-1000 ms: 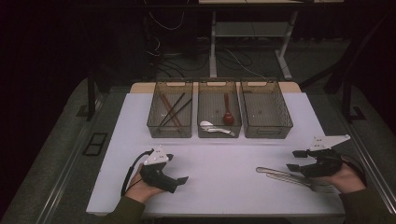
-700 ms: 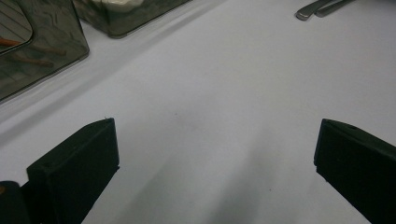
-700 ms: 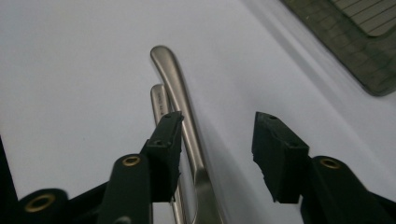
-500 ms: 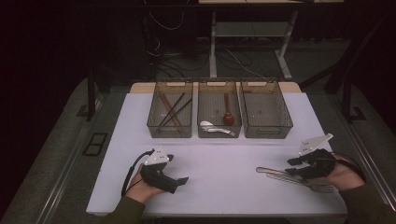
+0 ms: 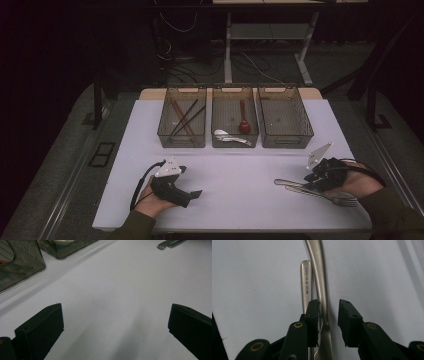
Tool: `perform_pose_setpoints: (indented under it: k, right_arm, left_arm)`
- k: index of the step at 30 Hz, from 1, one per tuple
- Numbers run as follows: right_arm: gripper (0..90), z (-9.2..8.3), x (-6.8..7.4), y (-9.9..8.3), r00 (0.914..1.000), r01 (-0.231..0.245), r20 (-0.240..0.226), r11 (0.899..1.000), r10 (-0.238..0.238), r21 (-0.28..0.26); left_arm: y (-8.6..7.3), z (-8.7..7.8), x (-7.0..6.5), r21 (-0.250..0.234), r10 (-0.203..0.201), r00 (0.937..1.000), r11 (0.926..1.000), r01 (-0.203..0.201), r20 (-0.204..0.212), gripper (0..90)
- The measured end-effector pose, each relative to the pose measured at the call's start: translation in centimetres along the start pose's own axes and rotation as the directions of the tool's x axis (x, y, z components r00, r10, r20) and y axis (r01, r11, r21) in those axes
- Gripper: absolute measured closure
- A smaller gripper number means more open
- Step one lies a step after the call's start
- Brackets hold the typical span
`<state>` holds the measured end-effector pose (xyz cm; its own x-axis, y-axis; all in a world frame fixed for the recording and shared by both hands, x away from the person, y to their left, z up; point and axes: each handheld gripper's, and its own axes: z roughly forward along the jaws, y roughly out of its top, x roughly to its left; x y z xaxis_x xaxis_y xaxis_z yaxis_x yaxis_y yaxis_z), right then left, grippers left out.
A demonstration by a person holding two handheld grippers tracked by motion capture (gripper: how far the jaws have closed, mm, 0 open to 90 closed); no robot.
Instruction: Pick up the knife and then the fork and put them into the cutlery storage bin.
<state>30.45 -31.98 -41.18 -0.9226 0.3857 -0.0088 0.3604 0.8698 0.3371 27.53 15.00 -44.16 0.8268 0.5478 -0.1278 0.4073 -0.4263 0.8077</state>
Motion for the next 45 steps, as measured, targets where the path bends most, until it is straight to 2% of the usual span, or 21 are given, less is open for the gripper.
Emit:
perform_pose_setpoints:
  k: [7,19,28,35,41,45]
  right_arm:
    - [72.2,0.5,-0.2,0.7,0.9994,0.033,-0.015,0.997,-0.031,0.076]
    - [75.8,1.3,-0.3,1.1,0.9975,0.058,-0.047,0.989,-0.052,0.133]
    - [79.0,1.7,-0.3,2.5,0.9933,0.111,-0.059,0.967,-0.1,0.228]
    - [79.8,1.7,-0.7,2.5,0.9907,0.124,-0.084,0.967,-0.107,0.225]
    - [80.0,1.6,-1.3,2.2,0.989,0.114,-0.115,0.974,-0.093,0.195]
    - [80.0,1.6,-1.4,2.3,0.9901,0.115,-0.101,0.976,-0.098,0.187]
  left_arm:
    - [0.0,0.0,0.0,0.004,0.003,1.0,1.0,-0.003,0.001,0.0]
    - [0.0,0.2,-0.1,0.014,0.006,1.0,0.9999,-0.006,0.006,0.0]
    - [0.0,0.2,-0.1,0.016,0.004,1.0,0.9999,-0.004,0.006,0.0]
    - [0.0,0.2,-0.1,0.018,0.006,1.0,0.9998,-0.006,0.007,0.0]
    - [0.0,0.3,-0.1,0.022,0.005,1.0,0.9998,-0.005,0.008,0.0]
    - [0.0,0.3,-0.1,0.023,0.006,1.0,0.9997,-0.006,0.008,0.0]
